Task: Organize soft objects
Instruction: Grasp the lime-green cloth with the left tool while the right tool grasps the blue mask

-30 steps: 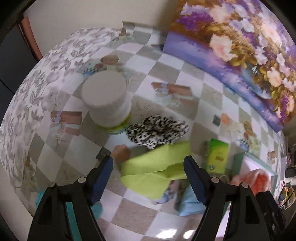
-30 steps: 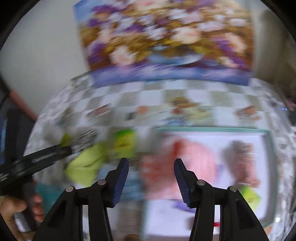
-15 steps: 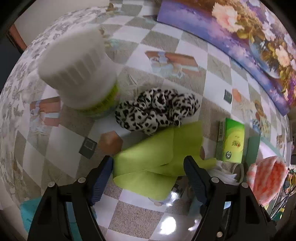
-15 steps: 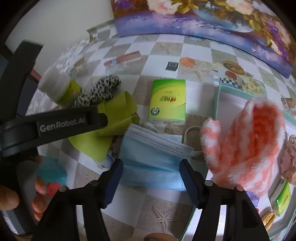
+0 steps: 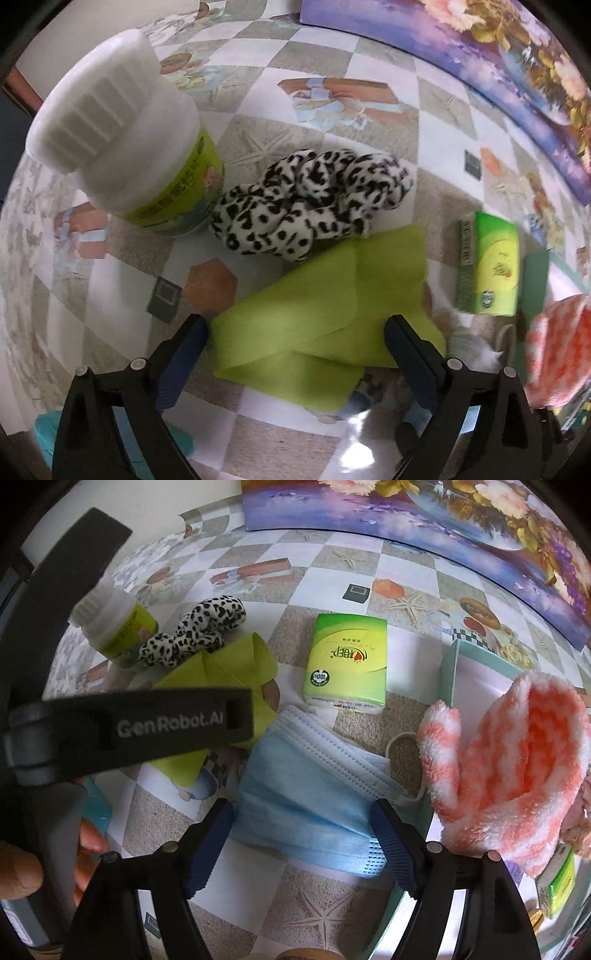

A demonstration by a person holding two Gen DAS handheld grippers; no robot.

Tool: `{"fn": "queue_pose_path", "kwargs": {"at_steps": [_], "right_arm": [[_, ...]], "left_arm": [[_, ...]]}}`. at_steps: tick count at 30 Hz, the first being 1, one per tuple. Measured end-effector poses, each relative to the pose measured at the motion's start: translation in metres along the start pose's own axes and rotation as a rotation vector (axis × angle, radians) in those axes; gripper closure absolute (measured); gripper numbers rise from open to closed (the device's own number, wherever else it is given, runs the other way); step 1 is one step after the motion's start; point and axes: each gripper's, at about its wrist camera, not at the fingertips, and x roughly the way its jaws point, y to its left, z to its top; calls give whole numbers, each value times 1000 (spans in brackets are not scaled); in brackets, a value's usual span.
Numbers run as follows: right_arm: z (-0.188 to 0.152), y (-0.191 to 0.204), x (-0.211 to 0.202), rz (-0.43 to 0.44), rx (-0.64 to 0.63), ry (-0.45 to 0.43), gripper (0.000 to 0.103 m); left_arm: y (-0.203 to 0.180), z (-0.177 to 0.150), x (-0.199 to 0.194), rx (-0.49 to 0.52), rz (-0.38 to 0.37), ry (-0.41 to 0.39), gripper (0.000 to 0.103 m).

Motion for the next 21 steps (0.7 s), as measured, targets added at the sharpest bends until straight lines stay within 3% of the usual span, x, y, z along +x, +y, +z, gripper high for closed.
{"fn": "queue_pose_path", "kwargs": {"at_steps": [7, 9, 11, 14, 16, 21], "right_arm": [[0, 8, 3, -26, -21, 5, 28], [-1, 6, 1, -34, -26, 2, 37], [-1, 3, -1, -24, -16, -5, 53], [1, 1, -8, -7, -3, -15, 66], [2, -1, -10, -1, 7, -22, 68], [3, -9, -17, 14, 34, -41, 76]], "left_arm": [[1, -8, 1, 2, -4, -6, 9], [2, -10, 2, 4, -10, -8, 12], [-1, -10, -5, 10, -13, -13, 15], [-8, -8, -12, 22, -28, -30, 33], [-11, -8, -17, 24, -43, -46, 60], [-8, -9, -23, -12, -109, -46, 88]]}}
